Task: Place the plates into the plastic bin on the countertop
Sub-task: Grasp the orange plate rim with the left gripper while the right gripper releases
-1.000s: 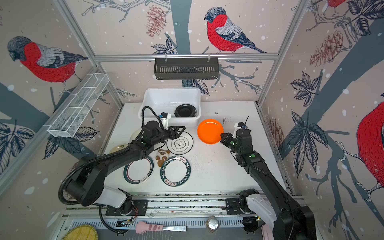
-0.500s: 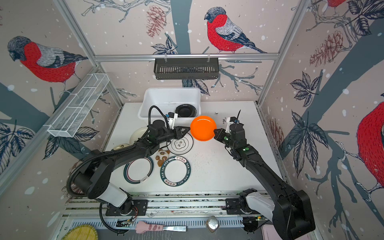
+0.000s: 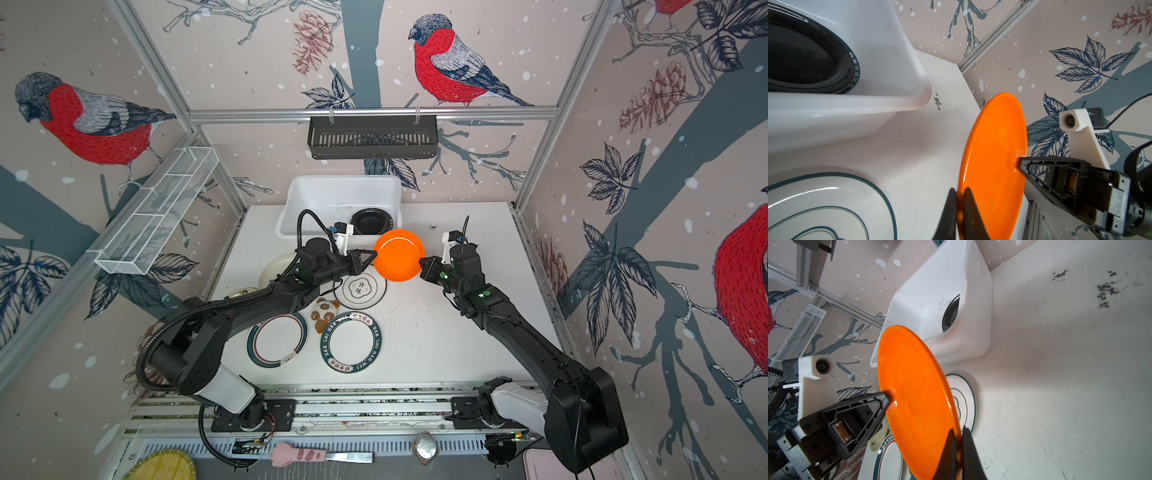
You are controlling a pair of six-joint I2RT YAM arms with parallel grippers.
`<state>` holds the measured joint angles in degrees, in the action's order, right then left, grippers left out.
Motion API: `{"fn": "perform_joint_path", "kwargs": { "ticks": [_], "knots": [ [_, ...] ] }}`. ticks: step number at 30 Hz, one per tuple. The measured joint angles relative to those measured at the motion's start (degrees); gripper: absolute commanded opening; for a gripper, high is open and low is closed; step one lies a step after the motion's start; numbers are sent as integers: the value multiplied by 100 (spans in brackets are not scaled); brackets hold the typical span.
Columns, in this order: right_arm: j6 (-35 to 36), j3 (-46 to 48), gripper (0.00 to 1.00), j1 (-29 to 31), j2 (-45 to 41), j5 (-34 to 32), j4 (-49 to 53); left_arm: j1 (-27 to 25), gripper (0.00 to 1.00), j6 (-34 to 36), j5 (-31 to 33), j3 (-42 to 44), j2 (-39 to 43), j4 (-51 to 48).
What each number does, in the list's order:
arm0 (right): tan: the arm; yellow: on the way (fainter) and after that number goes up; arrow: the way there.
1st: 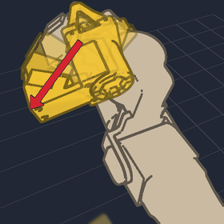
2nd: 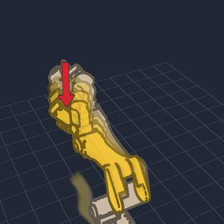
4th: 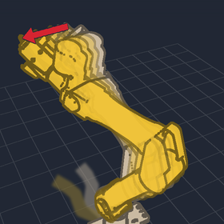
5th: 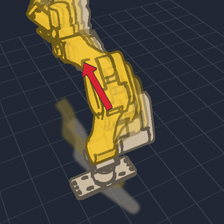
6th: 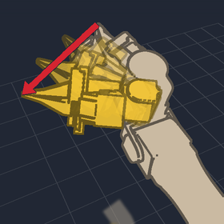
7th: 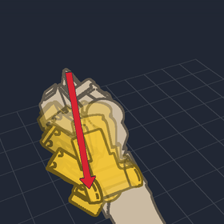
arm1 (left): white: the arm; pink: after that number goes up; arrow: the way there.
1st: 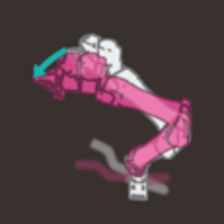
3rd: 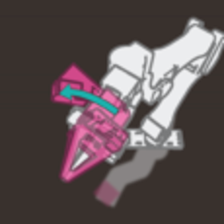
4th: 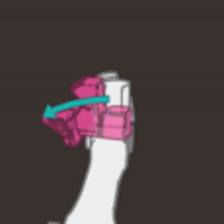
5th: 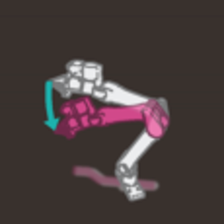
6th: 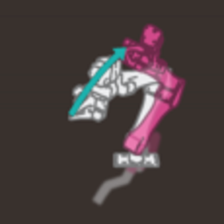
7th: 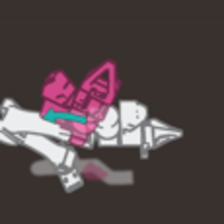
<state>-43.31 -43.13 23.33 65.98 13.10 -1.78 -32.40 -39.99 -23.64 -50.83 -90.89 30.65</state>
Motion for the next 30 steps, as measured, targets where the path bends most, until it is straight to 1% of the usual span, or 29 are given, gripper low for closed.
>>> {"fn": "perform_joint_path", "kwargs": {
  "ticks": [4,5,6,7,8,9,11,12,14,16,18,23,26,30],
  "knots": [
    [2,-15,0,24,46,-46,2,0,0,13,52,-22,-4,-37],
    [2,-15,5,24,52,-52,4,0,0,24,68,-26,-7,-52],
    [2,-15,13,26,55,-52,4,0,0,39,76,-31,-7,-63],
    [0,-15,25,31,55,-52,4,0,0,48,81,-42,-9,-92],
    [-35,-15,33,33,55,-50,-4,0,0,94,68,-55,-9,-111],
    [-39,-17,39,35,55,-28,-33,-2,0,142,-4,-63,-17,-118],
    [-20,-24,59,48,42,-2,-52,-37,0,153,-114,-87,-42,-155],
    [-20,-24,67,50,31,2,-59,-39,0,179,-173,-116,-55,-184],
    [-2,-22,79,48,-7,7,-61,-28,0,251,-177,-203,-74,-278],
    [-2,0,86,48,-59,2,-83,0,0,271,-164,-291,-76,-315],
    [0,17,92,48,-111,-17,-70,50,0,295,-160,-387,-76,-317],
    [118,20,100,26,-306,-223,2,317,0,404,-7,-640,-111,-446],
    [216,22,100,20,-437,-424,59,509,0,623,302,-1104,-264,-717],
    [400,76,100,-31,-629,-654,133,588,0,1169,841,-2017,-540,-1250]
  ]
}}
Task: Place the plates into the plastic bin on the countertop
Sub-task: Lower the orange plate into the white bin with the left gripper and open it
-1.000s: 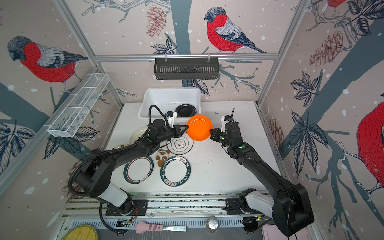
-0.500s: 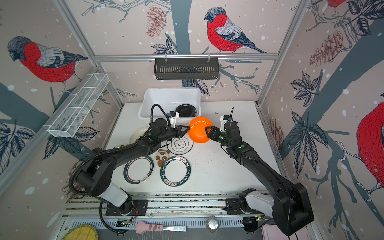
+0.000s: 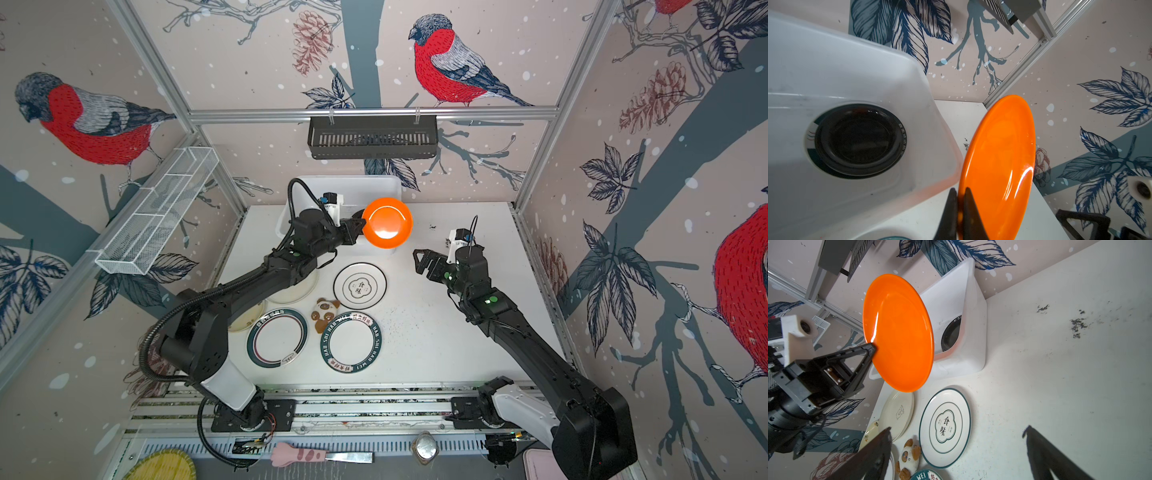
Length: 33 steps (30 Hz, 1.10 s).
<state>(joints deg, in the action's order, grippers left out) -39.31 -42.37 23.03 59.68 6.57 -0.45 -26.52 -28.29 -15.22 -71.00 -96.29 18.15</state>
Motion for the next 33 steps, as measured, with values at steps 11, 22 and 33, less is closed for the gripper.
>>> {"fn": "perform_joint_path", "kwargs": {
  "ticks": [11,22,33],
  "knots": [
    [210,186,100,-332,-160,-337,17,726,0,579,879,-1808,-1582,-883],
    [345,142,100,-577,271,-354,83,1075,0,227,461,-2793,-2922,-1298],
    [203,-133,100,-1010,1130,-94,37,1095,0,223,332,-3582,-3753,-1749]
  ]
}}
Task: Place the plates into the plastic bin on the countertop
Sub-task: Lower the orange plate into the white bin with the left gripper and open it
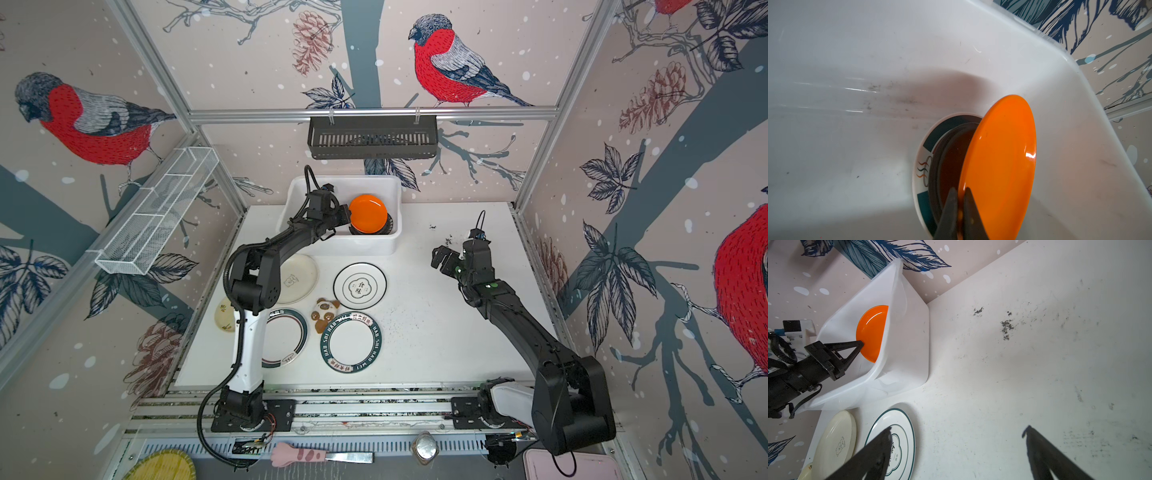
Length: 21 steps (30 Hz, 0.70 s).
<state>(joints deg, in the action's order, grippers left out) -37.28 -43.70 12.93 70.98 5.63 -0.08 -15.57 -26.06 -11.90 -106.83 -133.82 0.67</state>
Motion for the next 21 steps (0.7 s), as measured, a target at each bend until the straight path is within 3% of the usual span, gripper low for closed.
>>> {"fn": "perform_joint_path", "kwargs": {
  "ticks": [8,14,17,21],
  "knots": [
    [-70,-153,100,-28,520,273,-144,0,0,11,-286,-372,-345,-146],
    [-149,-205,100,-35,688,299,-190,0,8,37,-308,-680,-511,-376],
    [-149,-214,100,-44,719,332,-190,0,27,63,-310,-695,-525,-424],
    [-149,-214,100,-79,719,341,-190,0,77,63,-337,-699,-525,-433]
  ]
}}
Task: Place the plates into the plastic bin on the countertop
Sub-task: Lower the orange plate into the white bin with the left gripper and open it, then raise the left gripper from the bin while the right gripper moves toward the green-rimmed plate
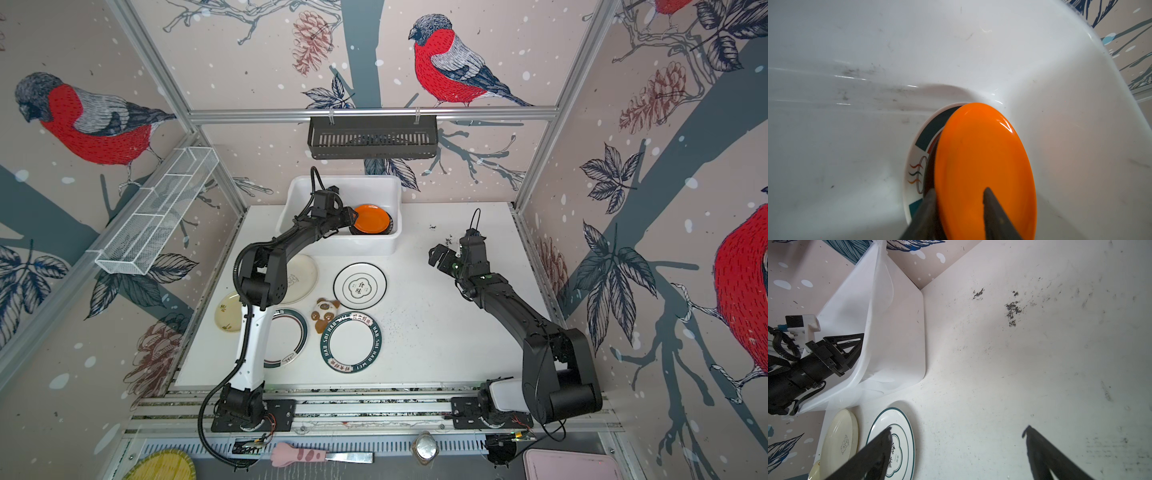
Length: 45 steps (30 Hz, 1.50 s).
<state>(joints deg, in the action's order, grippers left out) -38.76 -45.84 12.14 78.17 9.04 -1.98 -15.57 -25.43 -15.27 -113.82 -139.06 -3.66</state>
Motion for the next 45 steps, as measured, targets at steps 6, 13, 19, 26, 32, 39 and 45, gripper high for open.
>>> {"fn": "perform_joint_path", "kwargs": {
  "ticks": [6,13,19,26,32,39,45],
  "knots": [
    [0,7,100,-7,-22,55,0,0,98,111,-98,96,149,2],
    [-9,175,100,-2,-297,96,7,0,98,293,79,393,763,48],
    [-50,579,100,57,-1224,-188,-111,-105,98,332,323,1143,1478,208],
    [-46,721,100,46,-1676,-66,-151,-201,98,446,562,2127,2389,404],
    [-37,881,100,122,-1827,474,-131,-192,98,485,955,3606,3628,662],
    [-35,1113,100,525,-1637,942,-295,-195,98,446,1379,4828,4900,841],
    [-90,1121,100,1069,-994,1270,-426,-195,98,293,1519,5853,5904,721]
  ]
}}
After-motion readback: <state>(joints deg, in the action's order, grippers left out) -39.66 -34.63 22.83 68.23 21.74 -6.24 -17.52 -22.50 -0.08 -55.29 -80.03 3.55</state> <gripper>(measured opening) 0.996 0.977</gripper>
